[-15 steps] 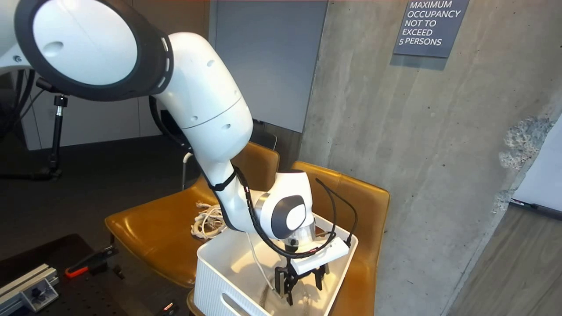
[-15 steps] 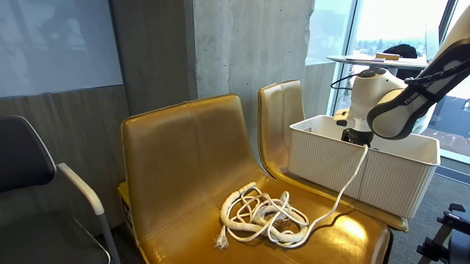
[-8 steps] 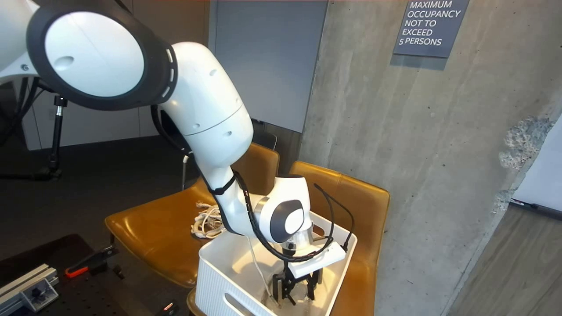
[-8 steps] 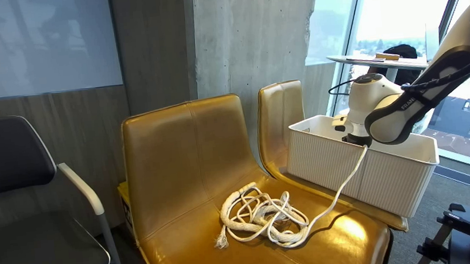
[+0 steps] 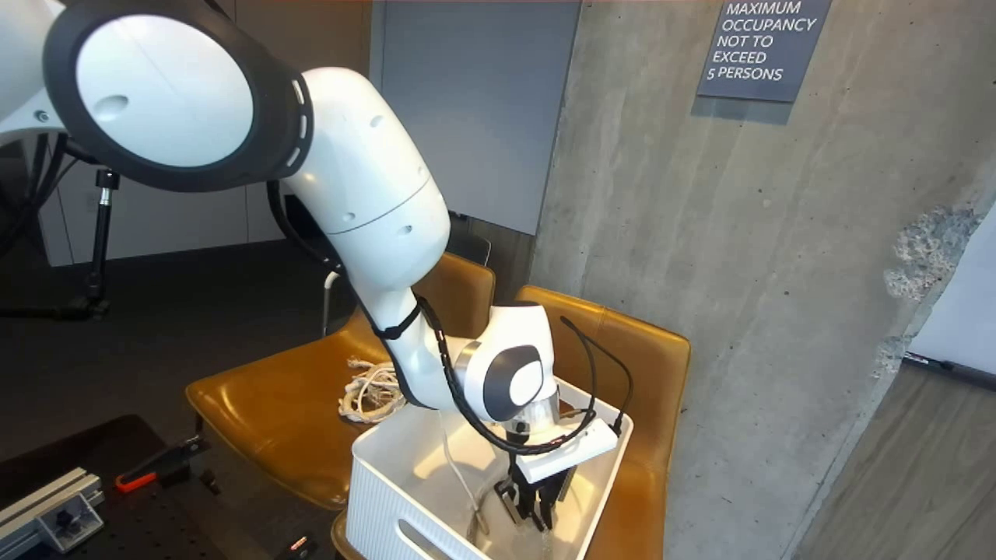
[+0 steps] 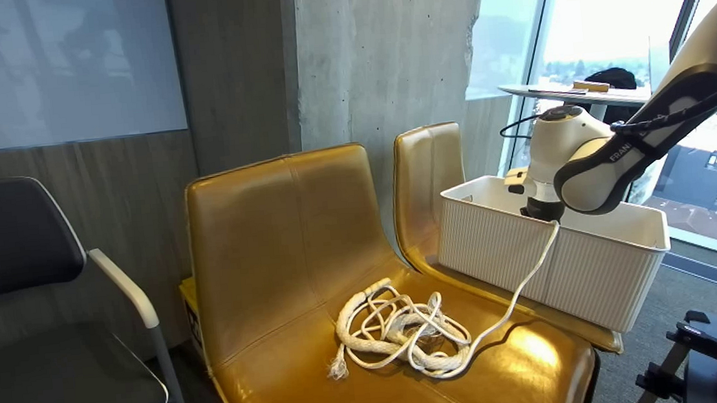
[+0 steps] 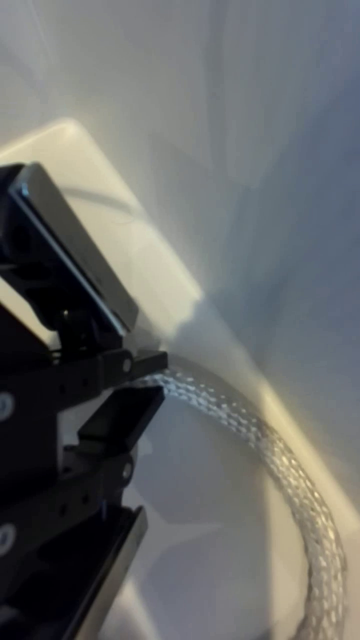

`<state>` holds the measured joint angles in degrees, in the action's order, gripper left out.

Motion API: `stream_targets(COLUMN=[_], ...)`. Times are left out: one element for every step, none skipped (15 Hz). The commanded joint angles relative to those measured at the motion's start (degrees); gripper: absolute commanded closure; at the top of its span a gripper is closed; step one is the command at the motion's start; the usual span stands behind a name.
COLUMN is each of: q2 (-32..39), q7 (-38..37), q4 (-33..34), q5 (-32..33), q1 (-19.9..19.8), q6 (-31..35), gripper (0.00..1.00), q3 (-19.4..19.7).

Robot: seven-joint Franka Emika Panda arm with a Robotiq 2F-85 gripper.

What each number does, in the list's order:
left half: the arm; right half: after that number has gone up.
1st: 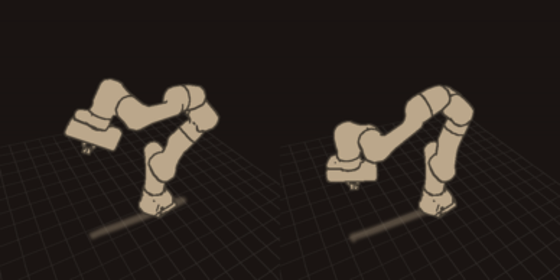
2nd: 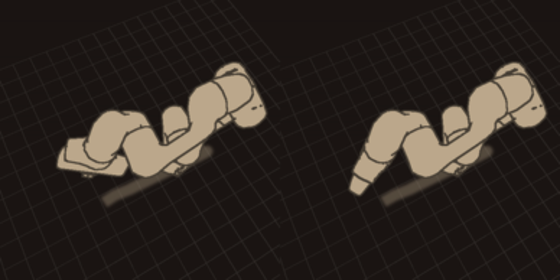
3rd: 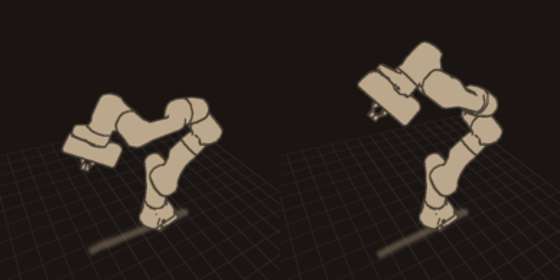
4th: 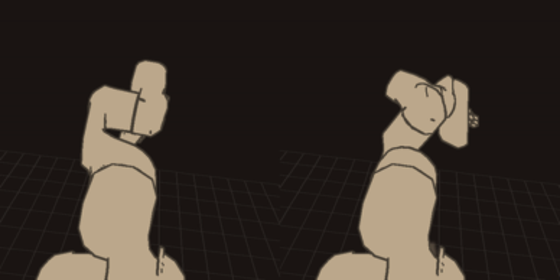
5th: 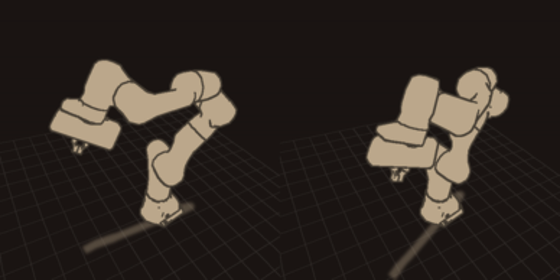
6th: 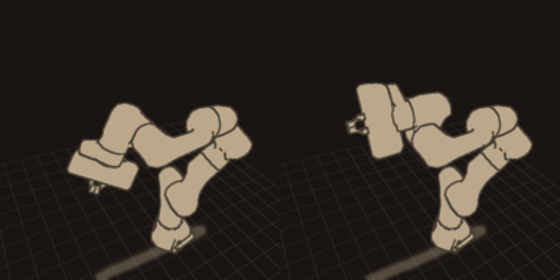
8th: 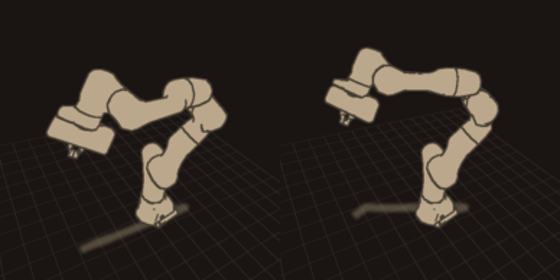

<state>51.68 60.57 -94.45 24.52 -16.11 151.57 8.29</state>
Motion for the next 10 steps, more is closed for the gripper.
stream_targets(q2=[-3.83, -4.88, -5.92, -7.51, -9.22, -11.13, -13.36, -15.46, -17.97, -20.35], q7=[-0.89, -1.57, -2.03, -2.84, -3.70, -4.55, -5.32, -5.83, -6.91, -7.69], q4=[-2.29, -2.94, -3.51, -4.56, -5.63, -6.74, -7.94, -8.61, -9.31, -9.48], q5=[-1.07, -0.90, -0.83, -0.59, -0.32, -0.05, 0.25, 0.37, 0.75, 0.84], q1=[0.42, 0.85, 1.16, 1.70, 2.30, 2.94, 3.64, 4.21, 5.22, 6.03], q6=[-0.98, -0.92, -0.99, -0.87, -0.89, -1.01, -1.25, -1.96, -2.73, -4.21], gripper=[0.96, 0.96, 0.96, 0.96, 0.96, 0.96, 0.96, 0.96, 0.96, 0.96], q3=[-0.31, -0.06, -0.01, 0.19, 0.39, 0.55, 0.75, 0.72, 1.03, 1.08])
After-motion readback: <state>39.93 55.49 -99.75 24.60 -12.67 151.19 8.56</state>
